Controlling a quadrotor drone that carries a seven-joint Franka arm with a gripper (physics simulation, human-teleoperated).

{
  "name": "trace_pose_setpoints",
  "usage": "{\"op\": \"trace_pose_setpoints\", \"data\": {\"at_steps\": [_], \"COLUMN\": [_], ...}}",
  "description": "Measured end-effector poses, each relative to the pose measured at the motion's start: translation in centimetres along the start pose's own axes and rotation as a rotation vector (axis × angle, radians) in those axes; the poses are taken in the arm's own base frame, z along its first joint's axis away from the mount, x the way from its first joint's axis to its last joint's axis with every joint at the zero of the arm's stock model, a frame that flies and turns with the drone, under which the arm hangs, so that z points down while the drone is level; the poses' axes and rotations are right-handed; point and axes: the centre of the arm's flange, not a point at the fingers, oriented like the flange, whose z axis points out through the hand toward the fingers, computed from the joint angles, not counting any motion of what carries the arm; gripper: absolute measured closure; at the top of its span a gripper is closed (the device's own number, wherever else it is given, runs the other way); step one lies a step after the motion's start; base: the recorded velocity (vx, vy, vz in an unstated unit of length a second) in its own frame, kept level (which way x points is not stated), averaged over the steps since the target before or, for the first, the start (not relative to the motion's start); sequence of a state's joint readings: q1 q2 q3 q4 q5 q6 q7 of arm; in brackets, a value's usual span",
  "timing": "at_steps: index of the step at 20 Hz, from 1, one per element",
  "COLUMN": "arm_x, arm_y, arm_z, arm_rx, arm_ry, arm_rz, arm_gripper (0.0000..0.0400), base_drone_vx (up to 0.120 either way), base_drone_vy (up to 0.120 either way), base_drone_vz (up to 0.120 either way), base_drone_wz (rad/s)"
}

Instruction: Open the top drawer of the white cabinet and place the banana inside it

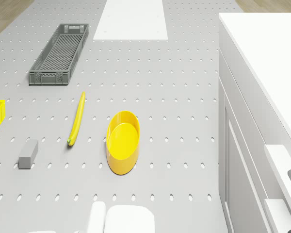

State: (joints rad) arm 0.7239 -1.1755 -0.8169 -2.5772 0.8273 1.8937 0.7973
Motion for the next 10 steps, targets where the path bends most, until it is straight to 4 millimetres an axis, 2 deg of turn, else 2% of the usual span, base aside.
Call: {"op": "trace_pose_setpoints", "data": {"at_steps": [10], "arm_x": [0.7], "arm_y": [0.7], "arm_z": [4.5], "arm_rx": [0.0], "arm_ry": [0.0], "arm_rz": [0.0], "arm_gripper": [0.0], "base_drone_vx": [0.0], "base_drone_vy": [0.0], "base_drone_vz": [0.0], "base_drone_wz": [0.0]}}
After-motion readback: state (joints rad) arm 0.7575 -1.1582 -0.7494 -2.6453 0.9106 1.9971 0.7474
